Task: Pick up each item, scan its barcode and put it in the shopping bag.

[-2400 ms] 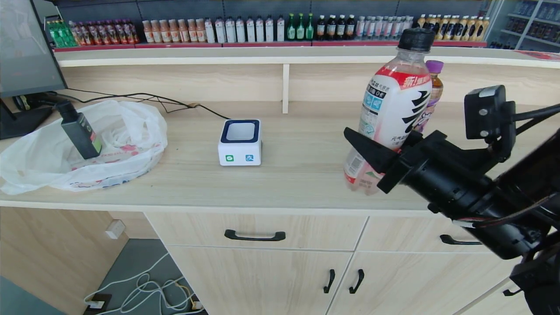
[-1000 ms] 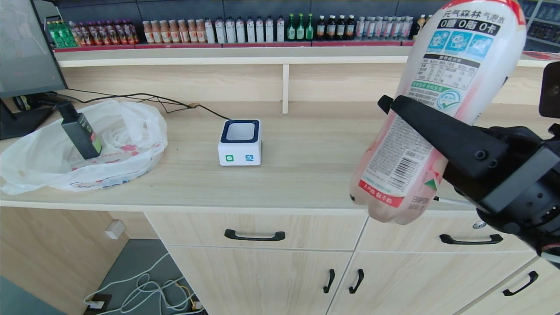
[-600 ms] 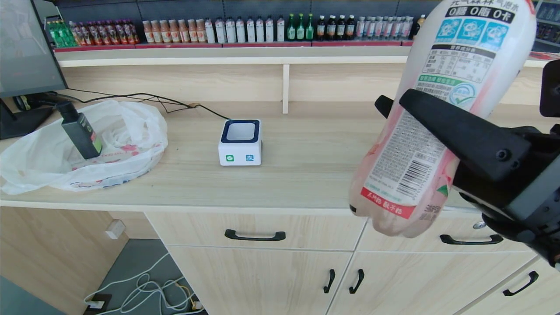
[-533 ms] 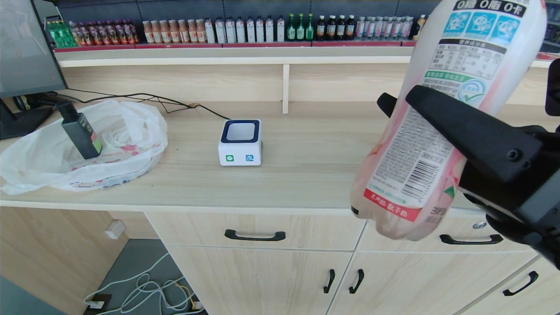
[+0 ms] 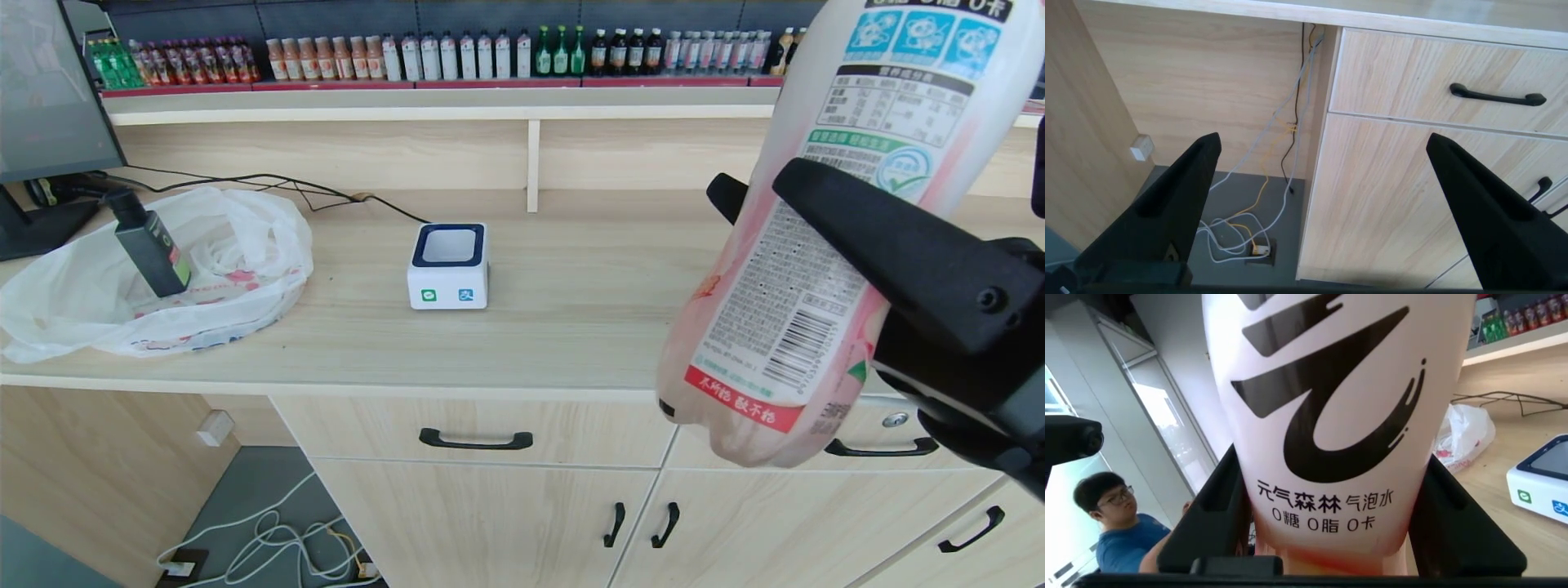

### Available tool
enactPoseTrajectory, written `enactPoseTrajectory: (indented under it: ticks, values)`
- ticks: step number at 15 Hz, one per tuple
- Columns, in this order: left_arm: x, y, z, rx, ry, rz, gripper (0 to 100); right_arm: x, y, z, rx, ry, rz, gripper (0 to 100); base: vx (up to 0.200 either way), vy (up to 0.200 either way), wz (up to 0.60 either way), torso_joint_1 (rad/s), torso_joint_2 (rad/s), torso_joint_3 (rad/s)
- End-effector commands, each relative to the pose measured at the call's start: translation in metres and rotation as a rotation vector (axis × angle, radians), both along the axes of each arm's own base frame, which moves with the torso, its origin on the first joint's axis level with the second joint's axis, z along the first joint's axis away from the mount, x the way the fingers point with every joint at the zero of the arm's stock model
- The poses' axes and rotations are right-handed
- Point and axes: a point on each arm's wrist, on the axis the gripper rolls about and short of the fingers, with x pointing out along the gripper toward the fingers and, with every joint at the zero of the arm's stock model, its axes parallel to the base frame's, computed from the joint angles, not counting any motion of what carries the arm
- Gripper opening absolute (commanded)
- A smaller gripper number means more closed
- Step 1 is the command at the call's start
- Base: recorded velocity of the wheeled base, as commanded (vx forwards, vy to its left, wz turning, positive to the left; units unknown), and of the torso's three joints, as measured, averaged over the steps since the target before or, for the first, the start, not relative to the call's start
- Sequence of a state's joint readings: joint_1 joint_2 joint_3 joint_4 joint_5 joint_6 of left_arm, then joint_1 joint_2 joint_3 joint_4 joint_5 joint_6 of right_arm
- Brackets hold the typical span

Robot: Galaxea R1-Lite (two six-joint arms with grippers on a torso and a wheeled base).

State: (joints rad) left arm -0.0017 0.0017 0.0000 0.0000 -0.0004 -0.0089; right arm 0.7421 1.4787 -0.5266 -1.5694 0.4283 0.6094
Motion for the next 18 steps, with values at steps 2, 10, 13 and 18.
enactPoseTrajectory:
  ticks: [2,10,13,18]
  values:
    - [0.0000,0.0000,0.0000,0.000,0.000,0.001,100,-0.0010,0.0028,0.0001,0.000,-0.003,0.013,0,0.000,0.000,0.00,0.000,0.00,0.000]
    - [0.0000,0.0000,0.0000,0.000,0.000,0.001,100,-0.0070,0.0040,-0.0002,-0.003,-0.013,0.029,0,0.000,0.000,0.00,0.000,0.00,0.000]
    - [0.0000,0.0000,0.0000,0.000,0.000,0.001,100,-0.0081,0.0033,0.0001,-0.003,-0.016,0.029,0,0.000,0.000,0.00,0.000,0.00,0.000]
    - [0.0000,0.0000,0.0000,0.000,0.000,0.001,100,-0.0086,0.0057,-0.0046,-0.021,-0.015,0.032,0,0.000,0.000,0.00,0.000,0.00,0.000]
